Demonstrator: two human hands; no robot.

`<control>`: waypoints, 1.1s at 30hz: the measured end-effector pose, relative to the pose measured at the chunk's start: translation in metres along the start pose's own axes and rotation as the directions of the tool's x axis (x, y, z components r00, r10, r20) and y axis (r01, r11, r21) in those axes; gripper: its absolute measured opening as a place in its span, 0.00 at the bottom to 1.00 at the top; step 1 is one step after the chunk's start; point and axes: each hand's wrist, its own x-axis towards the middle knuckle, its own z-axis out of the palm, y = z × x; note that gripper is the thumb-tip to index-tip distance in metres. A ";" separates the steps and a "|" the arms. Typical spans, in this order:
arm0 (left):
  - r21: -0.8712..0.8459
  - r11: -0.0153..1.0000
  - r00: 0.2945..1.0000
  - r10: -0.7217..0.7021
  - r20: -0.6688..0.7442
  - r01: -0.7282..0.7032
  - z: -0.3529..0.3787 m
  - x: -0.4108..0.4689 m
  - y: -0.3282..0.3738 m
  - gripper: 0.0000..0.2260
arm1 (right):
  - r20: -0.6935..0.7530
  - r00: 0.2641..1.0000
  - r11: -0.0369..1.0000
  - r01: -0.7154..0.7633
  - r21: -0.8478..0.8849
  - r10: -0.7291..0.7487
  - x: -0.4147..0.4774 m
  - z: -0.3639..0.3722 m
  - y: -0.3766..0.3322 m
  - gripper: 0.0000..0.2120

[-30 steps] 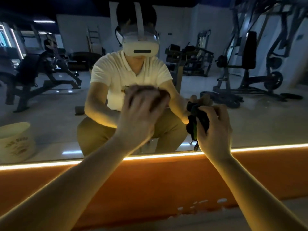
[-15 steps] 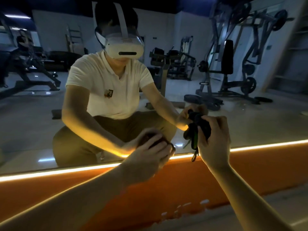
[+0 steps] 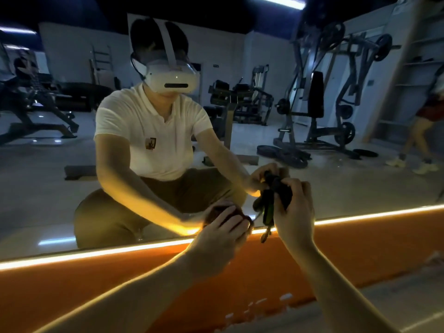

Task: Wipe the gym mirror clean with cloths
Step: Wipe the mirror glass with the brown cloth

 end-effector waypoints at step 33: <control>-0.019 0.968 0.885 -0.238 -0.401 0.251 -0.039 0.124 -0.020 0.25 | -0.073 0.970 0.965 0.238 0.109 -0.231 0.081 -0.055 0.087 0.11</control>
